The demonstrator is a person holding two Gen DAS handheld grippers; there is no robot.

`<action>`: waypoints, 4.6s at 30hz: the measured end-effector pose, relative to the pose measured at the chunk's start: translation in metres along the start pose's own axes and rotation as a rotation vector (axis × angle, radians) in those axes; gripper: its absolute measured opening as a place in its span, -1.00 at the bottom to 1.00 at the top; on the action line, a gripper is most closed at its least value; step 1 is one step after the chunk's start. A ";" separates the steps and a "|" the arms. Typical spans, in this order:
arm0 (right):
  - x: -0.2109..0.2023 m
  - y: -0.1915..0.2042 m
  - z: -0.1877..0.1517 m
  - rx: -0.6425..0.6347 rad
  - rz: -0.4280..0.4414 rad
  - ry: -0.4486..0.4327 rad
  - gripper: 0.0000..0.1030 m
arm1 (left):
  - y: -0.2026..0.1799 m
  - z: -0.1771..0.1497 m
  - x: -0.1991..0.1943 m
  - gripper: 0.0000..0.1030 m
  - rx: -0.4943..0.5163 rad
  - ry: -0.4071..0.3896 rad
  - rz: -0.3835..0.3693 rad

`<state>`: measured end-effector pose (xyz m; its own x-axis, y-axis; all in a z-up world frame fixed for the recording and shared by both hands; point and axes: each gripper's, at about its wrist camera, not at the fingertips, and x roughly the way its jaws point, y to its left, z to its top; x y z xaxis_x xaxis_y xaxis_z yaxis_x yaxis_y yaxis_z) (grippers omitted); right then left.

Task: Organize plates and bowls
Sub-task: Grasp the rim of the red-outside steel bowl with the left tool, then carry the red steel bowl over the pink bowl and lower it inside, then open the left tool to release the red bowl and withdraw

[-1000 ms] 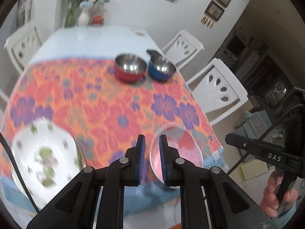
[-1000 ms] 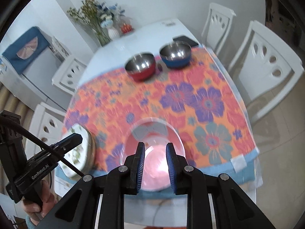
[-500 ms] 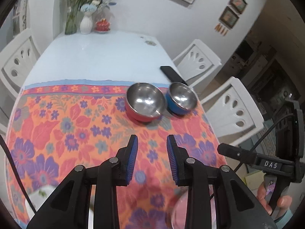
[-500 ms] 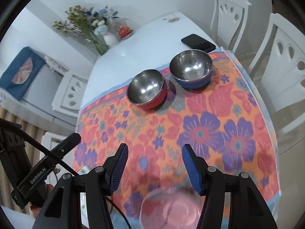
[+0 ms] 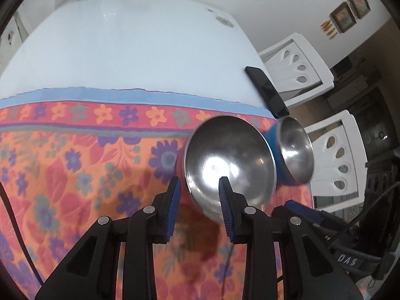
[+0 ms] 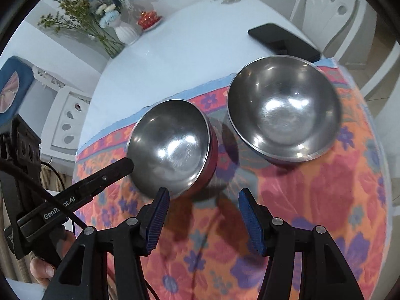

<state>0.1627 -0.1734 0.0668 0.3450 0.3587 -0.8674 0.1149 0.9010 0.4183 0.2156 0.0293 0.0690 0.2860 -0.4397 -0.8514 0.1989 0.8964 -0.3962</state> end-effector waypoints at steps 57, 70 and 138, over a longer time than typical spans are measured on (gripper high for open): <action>-0.139 0.054 -0.139 -0.101 -0.001 -0.098 -0.39 | -0.069 -0.144 -0.153 -0.63 0.124 -0.206 -0.049; -0.148 -0.002 -0.243 0.013 -0.082 -0.009 -0.39 | -0.096 -0.250 -0.128 -0.63 0.123 -0.062 -0.115; -0.151 -0.037 -0.169 0.182 0.031 0.014 0.07 | -0.095 -0.158 -0.134 0.35 0.176 -0.186 -0.035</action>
<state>-0.0505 -0.2196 0.1365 0.3380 0.3901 -0.8565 0.2713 0.8310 0.4856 0.0104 0.0122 0.1665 0.4404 -0.4878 -0.7537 0.3674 0.8639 -0.3444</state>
